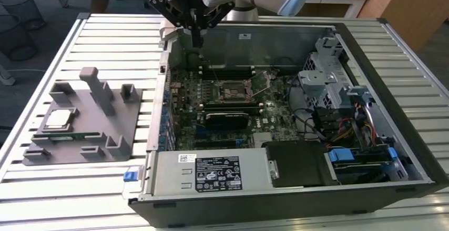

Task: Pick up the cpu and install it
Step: 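Reach for the cpu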

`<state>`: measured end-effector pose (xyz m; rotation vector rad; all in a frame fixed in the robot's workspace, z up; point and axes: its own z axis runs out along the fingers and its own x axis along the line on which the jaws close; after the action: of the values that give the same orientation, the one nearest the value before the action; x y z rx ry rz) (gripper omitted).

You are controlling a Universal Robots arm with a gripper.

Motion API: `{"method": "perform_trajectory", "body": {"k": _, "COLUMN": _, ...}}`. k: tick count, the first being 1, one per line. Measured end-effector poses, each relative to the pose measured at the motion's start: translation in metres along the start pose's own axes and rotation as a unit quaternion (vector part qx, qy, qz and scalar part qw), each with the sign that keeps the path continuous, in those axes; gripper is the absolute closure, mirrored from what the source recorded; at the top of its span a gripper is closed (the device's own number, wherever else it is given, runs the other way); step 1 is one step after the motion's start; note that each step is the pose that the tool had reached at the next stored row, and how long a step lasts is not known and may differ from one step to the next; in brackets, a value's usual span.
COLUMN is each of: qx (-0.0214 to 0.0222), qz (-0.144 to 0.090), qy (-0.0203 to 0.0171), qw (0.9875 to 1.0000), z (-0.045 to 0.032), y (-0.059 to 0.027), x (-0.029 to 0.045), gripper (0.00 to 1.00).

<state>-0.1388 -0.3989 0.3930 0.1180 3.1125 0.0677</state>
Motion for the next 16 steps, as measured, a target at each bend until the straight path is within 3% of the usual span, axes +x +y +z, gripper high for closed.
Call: {"method": "perform_trajectory", "body": {"k": 16, "qx": 0.0, "qz": 0.0, "qy": 0.0, "qw": 1.0, "z": 0.0005, "y": -0.0014, "x": 0.0181, "gripper": 0.89}}
